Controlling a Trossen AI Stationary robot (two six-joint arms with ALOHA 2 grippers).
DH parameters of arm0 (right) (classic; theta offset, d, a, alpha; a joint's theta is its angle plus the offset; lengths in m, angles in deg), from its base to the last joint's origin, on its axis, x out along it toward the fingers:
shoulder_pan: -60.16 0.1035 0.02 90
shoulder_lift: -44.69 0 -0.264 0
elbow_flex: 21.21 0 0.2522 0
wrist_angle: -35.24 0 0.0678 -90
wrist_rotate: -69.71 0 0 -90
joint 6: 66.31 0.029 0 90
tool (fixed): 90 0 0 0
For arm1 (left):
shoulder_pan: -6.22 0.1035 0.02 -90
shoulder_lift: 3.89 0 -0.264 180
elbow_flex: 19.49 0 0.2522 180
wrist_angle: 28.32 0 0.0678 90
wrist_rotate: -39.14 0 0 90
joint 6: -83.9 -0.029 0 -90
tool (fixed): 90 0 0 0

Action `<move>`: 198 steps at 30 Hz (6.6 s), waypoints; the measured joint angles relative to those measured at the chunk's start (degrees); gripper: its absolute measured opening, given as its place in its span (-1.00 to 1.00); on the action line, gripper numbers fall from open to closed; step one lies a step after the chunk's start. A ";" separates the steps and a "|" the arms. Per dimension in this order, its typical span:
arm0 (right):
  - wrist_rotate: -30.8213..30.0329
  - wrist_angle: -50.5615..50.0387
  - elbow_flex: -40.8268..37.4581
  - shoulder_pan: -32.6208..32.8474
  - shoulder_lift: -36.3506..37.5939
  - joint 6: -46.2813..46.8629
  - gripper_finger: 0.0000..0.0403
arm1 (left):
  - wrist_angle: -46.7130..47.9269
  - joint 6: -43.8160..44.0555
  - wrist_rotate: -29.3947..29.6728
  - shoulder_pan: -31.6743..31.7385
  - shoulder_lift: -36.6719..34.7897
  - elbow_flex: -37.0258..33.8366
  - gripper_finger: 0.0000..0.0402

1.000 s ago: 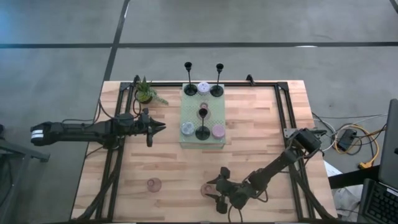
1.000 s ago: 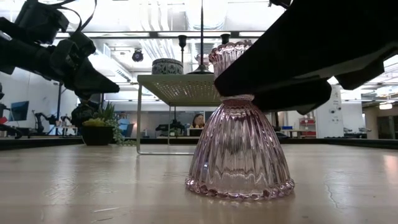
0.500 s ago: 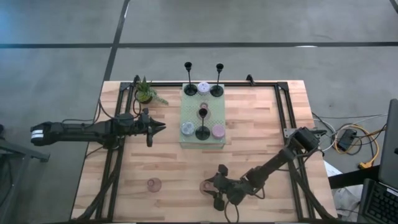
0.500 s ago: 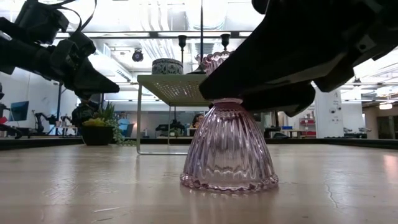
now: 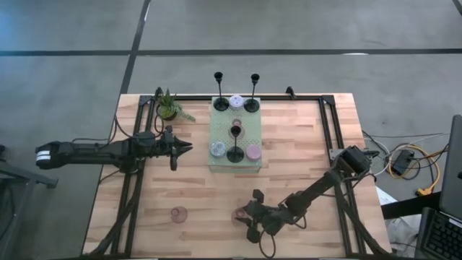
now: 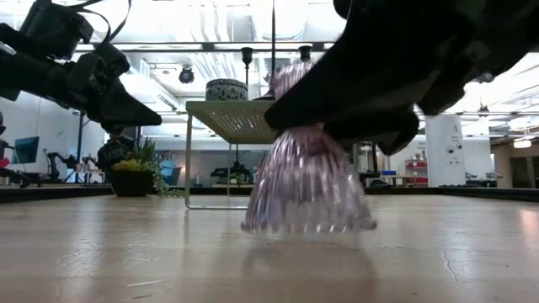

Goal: Pick & Place candle stick holders
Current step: Put the right pink candle holder on the shelf, then put the glass candle holder on the shelf

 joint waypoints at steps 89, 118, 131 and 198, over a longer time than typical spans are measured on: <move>19.51 -19.47 -6.43 -52.94 32.06 -28.38 -0.40 | 1.14 0.00 0.01 -0.01 0.00 0.00 -0.64; 19.48 -19.48 -6.50 -53.02 32.06 -28.92 0.16 | 1.14 0.00 0.01 0.01 0.00 0.00 -0.64; 19.51 -19.32 -5.68 -52.82 32.58 -31.03 0.37 | 1.14 0.00 -0.01 -0.01 0.00 0.00 -0.64; 33.81 -10.91 -58.29 -39.25 113.52 -40.47 -0.96 | 1.96 0.00 0.01 0.02 0.13 0.00 -0.64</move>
